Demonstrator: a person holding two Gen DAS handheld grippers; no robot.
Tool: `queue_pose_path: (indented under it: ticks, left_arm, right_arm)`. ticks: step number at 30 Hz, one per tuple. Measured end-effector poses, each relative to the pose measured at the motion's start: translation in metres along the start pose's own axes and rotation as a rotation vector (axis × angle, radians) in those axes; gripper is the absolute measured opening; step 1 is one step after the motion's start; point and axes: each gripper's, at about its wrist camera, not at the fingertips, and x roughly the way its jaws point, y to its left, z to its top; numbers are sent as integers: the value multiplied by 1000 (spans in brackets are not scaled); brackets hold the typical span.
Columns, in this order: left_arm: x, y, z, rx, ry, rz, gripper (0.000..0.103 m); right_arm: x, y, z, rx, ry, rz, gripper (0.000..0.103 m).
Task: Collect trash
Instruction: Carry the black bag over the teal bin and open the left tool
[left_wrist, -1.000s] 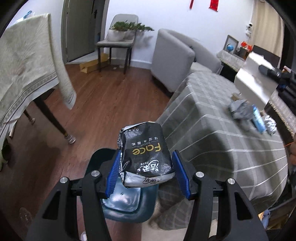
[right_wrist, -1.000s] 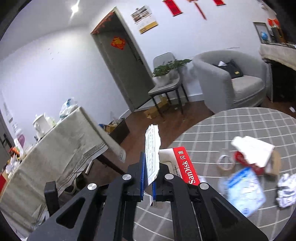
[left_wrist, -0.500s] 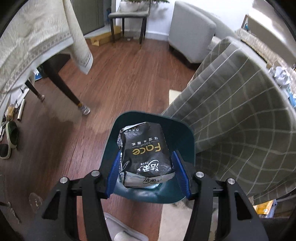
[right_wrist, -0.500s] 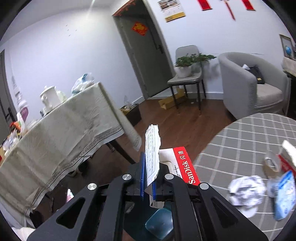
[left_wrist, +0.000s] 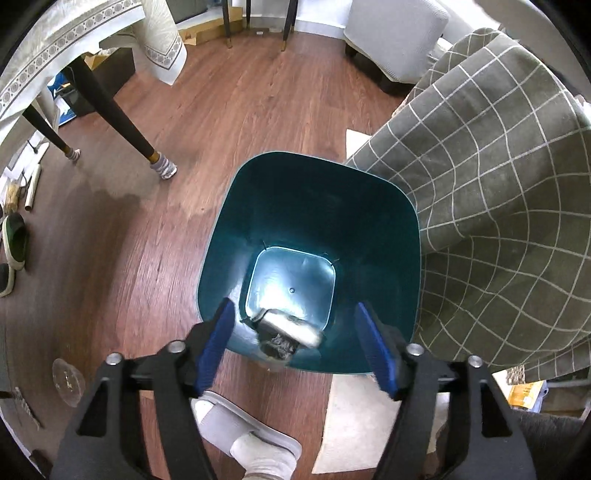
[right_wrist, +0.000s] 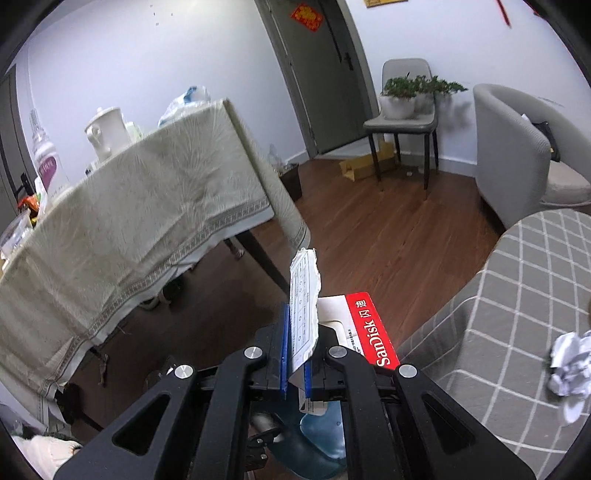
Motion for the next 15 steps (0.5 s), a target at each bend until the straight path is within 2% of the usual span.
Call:
queue_pose_path:
  ticks: [8,15]
  left_arm:
    - [-21,13,-1,-8,-53,5,72]
    - [-60,24,3,-14,-173,17,71]
  right_arm:
    - [35,7,-10,-17,84,-27,6]
    - [69,8,-24,-29,170,-56,6]
